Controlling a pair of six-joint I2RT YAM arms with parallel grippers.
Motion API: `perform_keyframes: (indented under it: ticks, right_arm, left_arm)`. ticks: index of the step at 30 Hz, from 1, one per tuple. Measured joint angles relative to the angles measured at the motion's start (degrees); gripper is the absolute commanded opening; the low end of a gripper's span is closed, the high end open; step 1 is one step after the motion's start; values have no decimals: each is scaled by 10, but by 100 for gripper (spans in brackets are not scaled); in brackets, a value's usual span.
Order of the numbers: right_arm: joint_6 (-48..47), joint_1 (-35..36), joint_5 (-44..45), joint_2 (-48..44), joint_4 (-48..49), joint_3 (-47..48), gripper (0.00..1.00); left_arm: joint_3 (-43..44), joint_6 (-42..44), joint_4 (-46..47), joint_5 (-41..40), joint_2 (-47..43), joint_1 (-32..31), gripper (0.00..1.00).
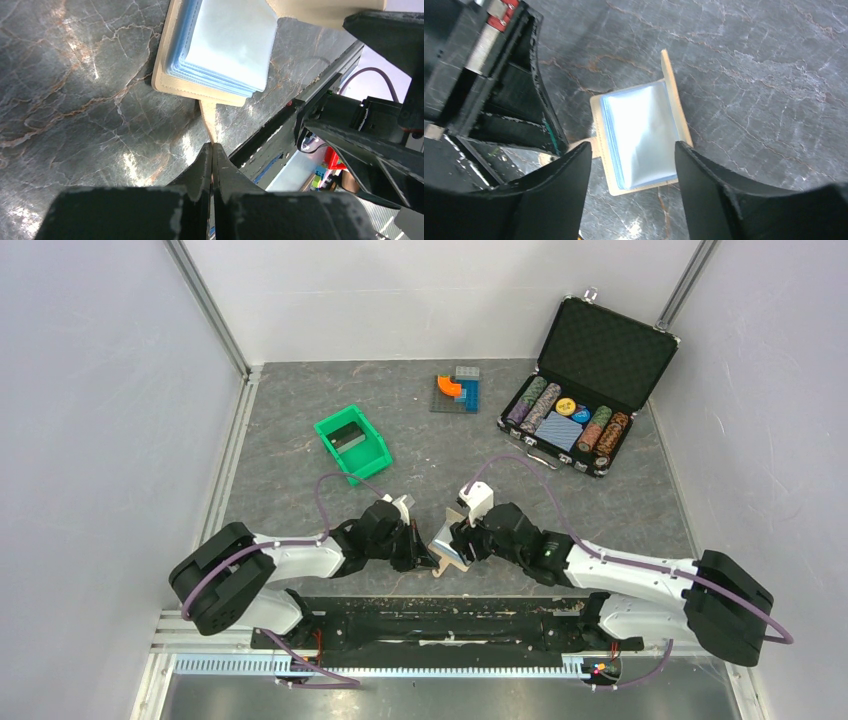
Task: Take the credit cards out of the card holder
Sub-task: Open the card holder at the center of the board.
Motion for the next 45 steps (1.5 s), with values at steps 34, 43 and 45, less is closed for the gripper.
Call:
perform_keyframes:
  ticks: [34,43,45]
  right_arm:
    - [3,-89,-12,97,-24,-2,59]
    - [7,-82,-128,26,-2,-1,68]
    - [5,-78,-136,28,7,-1,69]
  left_arm:
    - [20,47,-94,-36,-32,0,2]
    - [20,48,-93,-35,-32,0,2]
    - [20,47,-93,-34,-32,0,2]
